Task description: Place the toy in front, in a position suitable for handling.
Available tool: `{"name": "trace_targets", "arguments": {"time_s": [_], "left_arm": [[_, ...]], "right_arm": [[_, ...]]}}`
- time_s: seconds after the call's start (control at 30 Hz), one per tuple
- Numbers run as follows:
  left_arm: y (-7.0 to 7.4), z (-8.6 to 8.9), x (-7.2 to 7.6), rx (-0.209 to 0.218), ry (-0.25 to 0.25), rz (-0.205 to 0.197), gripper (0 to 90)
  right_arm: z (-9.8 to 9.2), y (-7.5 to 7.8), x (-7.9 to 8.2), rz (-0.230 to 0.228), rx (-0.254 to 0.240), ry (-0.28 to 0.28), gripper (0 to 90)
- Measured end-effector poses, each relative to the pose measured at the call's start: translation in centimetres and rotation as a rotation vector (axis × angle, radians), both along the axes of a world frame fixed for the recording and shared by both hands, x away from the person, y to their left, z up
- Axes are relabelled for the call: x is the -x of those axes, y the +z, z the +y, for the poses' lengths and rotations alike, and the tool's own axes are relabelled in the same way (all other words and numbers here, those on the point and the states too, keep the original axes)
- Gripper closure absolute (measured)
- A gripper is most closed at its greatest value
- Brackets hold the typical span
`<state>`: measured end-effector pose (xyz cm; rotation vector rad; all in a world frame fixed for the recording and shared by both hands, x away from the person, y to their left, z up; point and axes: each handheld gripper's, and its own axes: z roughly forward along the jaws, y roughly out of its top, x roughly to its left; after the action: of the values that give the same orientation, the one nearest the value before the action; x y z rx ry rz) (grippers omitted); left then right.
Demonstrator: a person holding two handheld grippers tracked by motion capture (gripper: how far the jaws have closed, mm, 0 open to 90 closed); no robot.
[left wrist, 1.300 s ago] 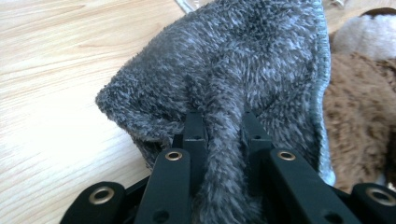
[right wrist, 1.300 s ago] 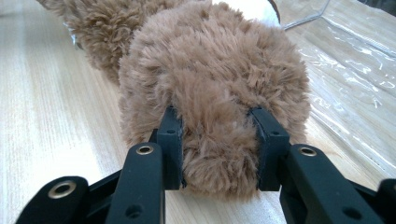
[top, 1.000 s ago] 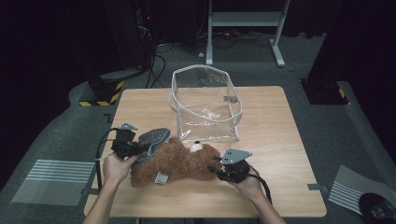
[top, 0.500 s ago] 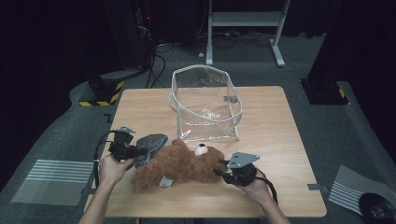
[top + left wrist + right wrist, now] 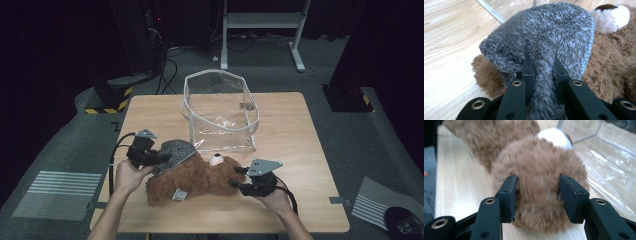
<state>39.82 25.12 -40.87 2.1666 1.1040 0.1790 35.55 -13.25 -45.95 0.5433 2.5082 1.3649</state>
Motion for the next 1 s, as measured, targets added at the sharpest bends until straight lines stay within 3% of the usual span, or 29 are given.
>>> {"name": "trace_targets", "arguments": {"time_s": [0.03,0.1,0.23,0.33,0.37,0.47,0.63,0.67,0.83,1.0], "left_arm": [[0.0,0.0,0.1,0.007,0.001,0.000,76.7],[0.1,0.1,0.1,0.026,0.001,-0.004,76.8],[1.6,0.3,0.0,0.143,-0.037,-0.016,76.9],[2.1,-0.4,0.0,0.136,-0.071,-0.002,76.8],[2.2,-1.1,-0.1,0.096,-0.102,0.004,76.8],[1.8,-2.8,-0.2,0.031,-0.135,0.021,76.6],[0.7,-3.6,-0.4,0.046,-0.157,0.043,76.0],[0.4,-3.5,-0.6,0.066,-0.158,0.054,75.8],[-0.3,-3.4,-0.6,0.111,-0.179,0.052,74.9],[-0.4,-3.6,-0.4,0.115,-0.189,0.043,74.3]], "right_arm": [[-0.4,0.4,0.0,0.001,-0.036,0.001,49.1],[-0.5,0.8,-0.2,0.008,-0.059,-0.007,48.4],[0.0,1.5,-0.3,-0.003,-0.058,0.000,48.0],[0.2,1.8,-0.3,-0.009,-0.068,0.002,48.1],[0.5,1.9,-0.4,-0.007,-0.072,0.007,48.0],[1.1,2.1,-0.4,-0.016,-0.072,0.010,47.2],[2.2,2.6,-0.8,-0.012,-0.079,0.008,47.0],[2.5,2.7,-1.0,-0.005,-0.079,0.012,46.7],[4.2,3.3,-1.7,0.012,-0.080,0.020,45.5],[5.5,4.0,-2.4,0.025,-0.086,0.021,45.6]]}}
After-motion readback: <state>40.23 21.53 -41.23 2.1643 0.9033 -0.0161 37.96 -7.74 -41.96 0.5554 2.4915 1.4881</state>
